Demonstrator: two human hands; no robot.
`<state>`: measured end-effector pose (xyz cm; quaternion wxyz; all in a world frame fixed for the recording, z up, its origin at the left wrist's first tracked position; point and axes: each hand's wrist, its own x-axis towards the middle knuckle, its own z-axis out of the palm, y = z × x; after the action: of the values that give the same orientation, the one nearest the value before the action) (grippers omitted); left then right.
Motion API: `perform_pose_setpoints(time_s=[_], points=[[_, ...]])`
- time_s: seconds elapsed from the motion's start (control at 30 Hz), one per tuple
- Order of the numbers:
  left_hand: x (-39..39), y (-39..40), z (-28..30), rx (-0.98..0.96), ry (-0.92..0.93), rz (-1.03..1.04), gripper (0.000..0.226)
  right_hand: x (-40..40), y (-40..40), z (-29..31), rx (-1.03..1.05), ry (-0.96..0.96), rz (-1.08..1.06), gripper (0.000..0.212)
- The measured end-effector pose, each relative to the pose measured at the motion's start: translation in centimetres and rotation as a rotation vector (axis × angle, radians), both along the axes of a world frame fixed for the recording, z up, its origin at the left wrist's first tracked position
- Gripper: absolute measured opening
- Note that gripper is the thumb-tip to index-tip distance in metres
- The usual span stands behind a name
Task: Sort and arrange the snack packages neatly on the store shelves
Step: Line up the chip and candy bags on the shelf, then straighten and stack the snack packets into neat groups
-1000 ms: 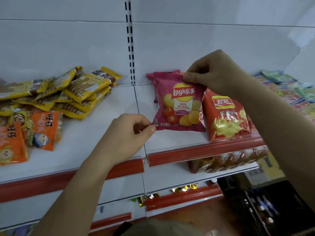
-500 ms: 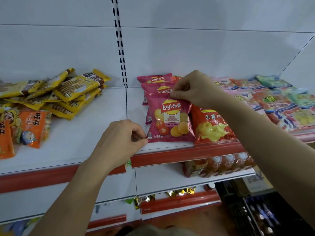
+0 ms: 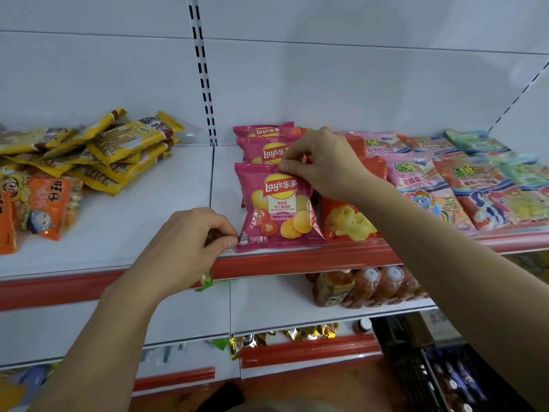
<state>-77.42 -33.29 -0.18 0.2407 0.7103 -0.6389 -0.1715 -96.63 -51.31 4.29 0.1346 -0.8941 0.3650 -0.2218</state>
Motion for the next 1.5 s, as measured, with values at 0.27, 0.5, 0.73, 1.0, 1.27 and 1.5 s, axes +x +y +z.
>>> perform_pose_setpoints(time_s=[0.27,0.5,0.73,1.0,1.27,1.5], points=[[0.8,0.6,0.0,-0.053,-0.056,-0.001,0.018,-0.6,0.5,0.0,-0.04,-0.179,-0.107,0.017],[6.3,1.1,1.4,-0.153,-0.226,0.131,0.025,4.2,3.7,0.8,-0.114,-0.05,-0.037,0.021],[13.7,3.7,2.4,-0.177,-0.234,0.183,0.023,13.2,7.3,-0.1,0.074,-0.274,-0.067,0.019],[21.2,4.0,1.0,-0.228,-0.247,0.15,0.014,23.6,10.1,-2.3,0.399,-0.398,-0.091,0.033],[26.6,4.4,0.1,-0.287,-0.101,-0.02,0.021,28.0,10.6,-2.7,0.338,-0.404,-0.245,0.017],[27.7,5.1,0.6,-0.478,0.184,-0.019,0.012,27.2,12.1,-2.7,0.217,-0.444,-0.379,0.022]])
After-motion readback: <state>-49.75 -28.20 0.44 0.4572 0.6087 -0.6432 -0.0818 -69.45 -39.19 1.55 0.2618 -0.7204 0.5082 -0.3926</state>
